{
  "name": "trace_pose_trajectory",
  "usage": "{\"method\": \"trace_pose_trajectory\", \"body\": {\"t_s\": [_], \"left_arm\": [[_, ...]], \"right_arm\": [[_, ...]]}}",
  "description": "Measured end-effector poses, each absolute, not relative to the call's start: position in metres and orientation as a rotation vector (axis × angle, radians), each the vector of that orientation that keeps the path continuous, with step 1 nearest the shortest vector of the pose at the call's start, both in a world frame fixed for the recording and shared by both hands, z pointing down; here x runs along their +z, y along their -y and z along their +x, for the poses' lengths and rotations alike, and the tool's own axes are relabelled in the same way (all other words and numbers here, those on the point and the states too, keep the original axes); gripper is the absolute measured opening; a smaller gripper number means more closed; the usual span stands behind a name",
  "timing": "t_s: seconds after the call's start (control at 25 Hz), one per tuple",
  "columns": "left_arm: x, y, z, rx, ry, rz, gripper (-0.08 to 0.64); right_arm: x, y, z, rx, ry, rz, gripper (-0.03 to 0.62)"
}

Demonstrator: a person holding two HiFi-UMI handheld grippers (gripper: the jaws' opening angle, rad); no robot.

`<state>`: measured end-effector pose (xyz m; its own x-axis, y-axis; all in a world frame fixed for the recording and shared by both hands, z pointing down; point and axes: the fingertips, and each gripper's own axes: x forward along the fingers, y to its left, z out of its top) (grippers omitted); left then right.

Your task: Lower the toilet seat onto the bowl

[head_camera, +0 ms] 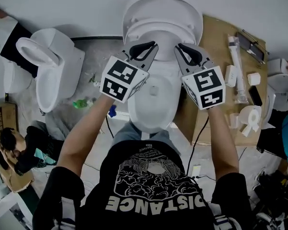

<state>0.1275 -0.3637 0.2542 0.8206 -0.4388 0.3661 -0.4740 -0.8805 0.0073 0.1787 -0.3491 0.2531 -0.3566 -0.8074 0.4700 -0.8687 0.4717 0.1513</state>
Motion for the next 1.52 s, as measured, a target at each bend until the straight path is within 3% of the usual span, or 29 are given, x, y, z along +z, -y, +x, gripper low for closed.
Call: {"method": "trace_pose_trajectory", "body": {"t_s": [0.24, 0.76, 1.28, 1.52], "left_arm": [[0.266, 0.407, 0.127, 0.672, 0.608, 2.978, 0.018], [0.288, 0.458, 0.146, 0.898, 0.388, 3.054, 0.140], [0.314, 0.473, 0.155, 1.102, 0.399, 3.049, 0.141], [0.311, 0.472, 0.153, 1.098, 0.463, 3.039, 0.121]], "right_arm": [[0.263, 0.382, 0.181, 0.154, 2.162, 1.377, 0.045], [0.279, 0.435, 0.197, 0.109, 2.043, 1.286, 0.111], [0.309, 0.461, 0.206, 0.041, 1.964, 1.032, 0.143], [0.310, 0.456, 0.208, 0.017, 1.982, 1.030, 0.106]]}}
